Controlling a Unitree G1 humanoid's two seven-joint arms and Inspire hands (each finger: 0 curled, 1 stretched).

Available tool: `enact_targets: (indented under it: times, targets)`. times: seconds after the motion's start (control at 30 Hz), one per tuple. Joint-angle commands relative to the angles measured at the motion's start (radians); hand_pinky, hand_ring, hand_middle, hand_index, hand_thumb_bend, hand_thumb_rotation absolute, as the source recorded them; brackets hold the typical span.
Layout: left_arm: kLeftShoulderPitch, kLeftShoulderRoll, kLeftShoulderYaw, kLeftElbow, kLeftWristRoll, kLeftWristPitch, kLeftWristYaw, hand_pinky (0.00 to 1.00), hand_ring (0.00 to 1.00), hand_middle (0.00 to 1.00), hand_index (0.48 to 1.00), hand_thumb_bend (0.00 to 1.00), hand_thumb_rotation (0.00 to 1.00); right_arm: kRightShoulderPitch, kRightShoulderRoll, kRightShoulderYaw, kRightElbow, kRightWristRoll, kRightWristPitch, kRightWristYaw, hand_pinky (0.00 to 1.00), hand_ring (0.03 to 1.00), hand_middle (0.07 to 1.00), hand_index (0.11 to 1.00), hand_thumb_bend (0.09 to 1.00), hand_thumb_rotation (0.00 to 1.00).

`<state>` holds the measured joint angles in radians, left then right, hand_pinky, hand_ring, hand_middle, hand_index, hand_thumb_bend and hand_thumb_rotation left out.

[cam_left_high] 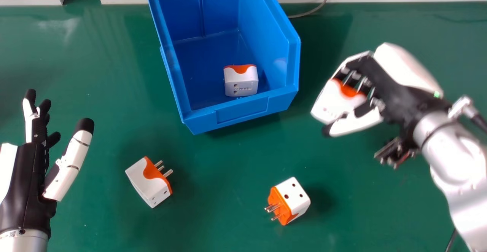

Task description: Pick all objects and put in blue box

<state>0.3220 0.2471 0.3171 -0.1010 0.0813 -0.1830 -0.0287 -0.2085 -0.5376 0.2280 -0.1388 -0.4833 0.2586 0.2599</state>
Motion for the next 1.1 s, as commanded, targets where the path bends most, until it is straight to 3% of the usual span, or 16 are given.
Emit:
enact_targets:
  times: [0.0,0.13,0.4,0.47,0.67,0.87,1.0,1.07]
  targets:
    - [-0.006,0.005,-0.003,-0.015,0.013,0.002,0.012,0.93,1.0,1.0,0.986,0.49,0.76,0.013,-0.004,-0.018,-0.07,-0.004,-0.005,0.014,0.17,0.23,0.466,0.503,0.508,0.0]
    - [-0.011,0.003,-0.007,-0.017,0.01,0.01,0.016,0.93,1.0,1.0,0.987,0.48,0.77,0.046,0.014,0.006,-0.166,-0.015,0.032,0.067,0.12,0.173,0.463,0.492,0.511,0.0]
    - [-0.022,0.003,-0.019,-0.024,0.02,0.029,0.029,0.94,1.0,1.0,0.987,0.47,0.78,0.003,0.097,0.056,-0.228,0.001,0.032,0.117,0.07,0.116,0.455,0.486,0.512,0.0]
    - [-0.024,0.001,-0.021,-0.023,0.024,0.031,0.033,0.94,1.0,1.0,0.987,0.47,0.78,-0.031,0.118,0.067,-0.189,-0.001,0.011,0.109,0.07,0.108,0.453,0.485,0.512,0.0]
    - [-0.023,-0.001,-0.04,-0.031,0.056,0.029,0.047,0.93,1.0,1.0,0.988,0.45,0.79,-0.139,0.184,0.106,-0.051,-0.035,-0.036,0.058,0.05,0.088,0.449,0.484,0.513,0.0]
    - [-0.026,-0.001,-0.043,-0.032,0.05,0.03,0.045,0.93,1.0,0.99,0.987,0.46,0.8,-0.267,0.27,0.128,0.121,-0.066,-0.049,-0.011,0.04,0.08,0.446,0.484,0.513,0.0]
    - [-0.025,0.0,-0.049,-0.034,0.064,0.022,0.051,0.93,1.0,0.99,0.987,0.46,0.8,-0.341,0.32,0.132,0.245,-0.072,-0.083,-0.08,0.04,0.078,0.444,0.485,0.512,0.0]
    - [-0.025,-0.001,-0.05,-0.033,0.062,0.017,0.049,0.93,1.0,0.99,0.988,0.46,0.8,-0.385,0.345,0.139,0.314,-0.085,-0.1,-0.119,0.04,0.077,0.443,0.485,0.512,0.0]
